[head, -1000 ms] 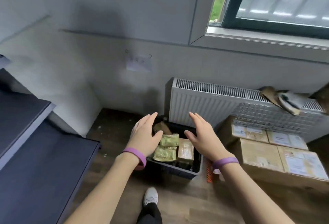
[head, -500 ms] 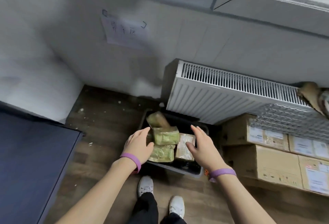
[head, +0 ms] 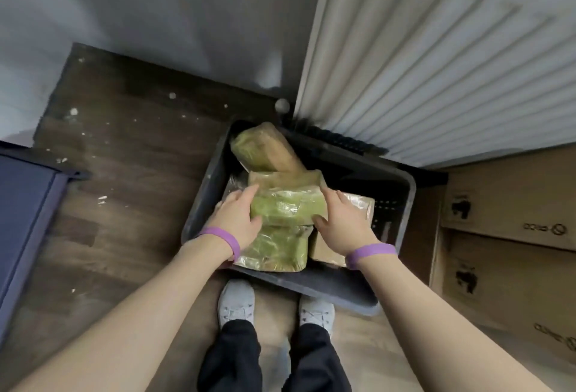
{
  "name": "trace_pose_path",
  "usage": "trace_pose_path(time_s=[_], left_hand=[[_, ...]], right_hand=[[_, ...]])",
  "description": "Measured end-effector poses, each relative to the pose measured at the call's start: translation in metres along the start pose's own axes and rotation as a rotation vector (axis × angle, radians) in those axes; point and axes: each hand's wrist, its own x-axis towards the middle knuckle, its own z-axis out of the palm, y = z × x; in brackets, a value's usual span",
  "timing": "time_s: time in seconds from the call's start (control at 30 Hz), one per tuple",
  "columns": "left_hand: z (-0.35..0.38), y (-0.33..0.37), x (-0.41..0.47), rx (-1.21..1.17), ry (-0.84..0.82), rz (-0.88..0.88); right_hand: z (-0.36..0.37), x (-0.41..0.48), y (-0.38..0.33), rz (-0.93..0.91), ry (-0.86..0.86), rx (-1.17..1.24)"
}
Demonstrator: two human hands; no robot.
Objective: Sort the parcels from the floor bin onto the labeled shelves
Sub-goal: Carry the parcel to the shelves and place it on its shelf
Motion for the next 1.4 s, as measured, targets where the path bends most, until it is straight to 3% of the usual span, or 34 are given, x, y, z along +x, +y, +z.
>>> trace_pose_path(time_s=[0.17,0.37,0.8,0.97,1.07,1.2,1.4], left_hand=[[0.037,-0.018,0.032,-0.135,-0.012,-0.015],[0.024,0.001,0.002,-0.251,0.064,-0.095],[-0.185,0.152,-0.236,-0.477,0.436,-0.020],[-0.230,0.191,-0.316,-0.555,0.681,0.038],[-0.241,0.198,-0.360,-0.651,0.649,0.093],[-0.247,0.189,-0.401,-0.583,0.622,0.132],[-0.238,0.180,-0.436,-0.661,0.729,0.173]], right_hand=[[0.028,0.040,0.021,0.056,0.009,0.254],[0.015,0.007,0.009,0.046,0.040,0.436],[-0.194,-0.226,-0.111,-0.006,0.332,0.571],[-0.248,-0.299,-0.139,-0.163,0.460,0.602],[-0.264,-0.331,-0.141,-0.265,0.381,0.664],[-0.270,-0.354,-0.140,-0.418,0.228,0.660],[-0.264,-0.371,-0.164,-0.475,0.231,0.791]])
